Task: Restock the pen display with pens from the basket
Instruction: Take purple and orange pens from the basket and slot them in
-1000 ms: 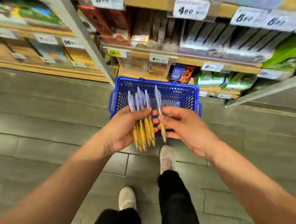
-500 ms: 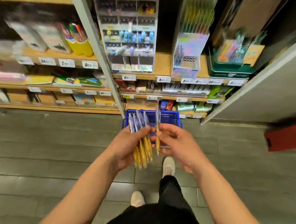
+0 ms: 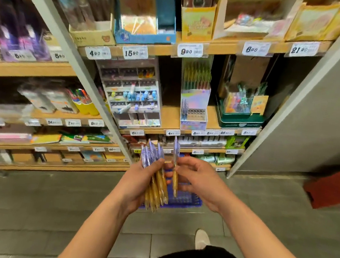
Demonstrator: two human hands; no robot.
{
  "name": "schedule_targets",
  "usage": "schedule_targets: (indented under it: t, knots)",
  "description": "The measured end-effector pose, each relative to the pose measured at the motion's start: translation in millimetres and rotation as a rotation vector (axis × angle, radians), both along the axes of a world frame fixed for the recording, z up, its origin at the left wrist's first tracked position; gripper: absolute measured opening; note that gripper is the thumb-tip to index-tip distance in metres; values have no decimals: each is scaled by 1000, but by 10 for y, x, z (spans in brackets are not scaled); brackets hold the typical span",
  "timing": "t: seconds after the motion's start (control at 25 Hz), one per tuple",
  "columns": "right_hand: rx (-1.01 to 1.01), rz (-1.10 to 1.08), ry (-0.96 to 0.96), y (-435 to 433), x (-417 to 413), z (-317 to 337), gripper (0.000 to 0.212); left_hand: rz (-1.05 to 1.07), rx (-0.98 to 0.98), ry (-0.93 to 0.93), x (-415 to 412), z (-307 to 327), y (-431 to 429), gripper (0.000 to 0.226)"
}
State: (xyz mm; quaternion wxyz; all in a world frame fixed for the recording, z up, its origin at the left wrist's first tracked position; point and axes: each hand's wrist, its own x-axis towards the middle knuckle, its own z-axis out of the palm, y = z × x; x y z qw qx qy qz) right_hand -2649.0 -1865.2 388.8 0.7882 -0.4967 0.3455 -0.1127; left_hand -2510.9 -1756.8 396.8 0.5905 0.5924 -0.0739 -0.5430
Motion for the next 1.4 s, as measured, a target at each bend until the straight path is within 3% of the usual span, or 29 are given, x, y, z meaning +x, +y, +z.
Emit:
schedule_targets:
  t: [0.24,0.48,0.8,1.08,1.4]
  knots:
    - [1,84,33,-668,-106,64,35,115,2,62,-234,-61,-618,27]
    - [21,106,49,-1089,-84,-106,20,156,22,111,-246,-139,-993,29]
    - [48,-61,63,-1400,327,-375,18,-5,17,123,382,-353,-1450,18]
    - [67,-185,117,-1627,694,-751,20,-107,30,99,838,-876,-1845,16]
    - [113,-185,143,-2115,864,-1303,18,-95,42,109,989,-1465,-2351,20]
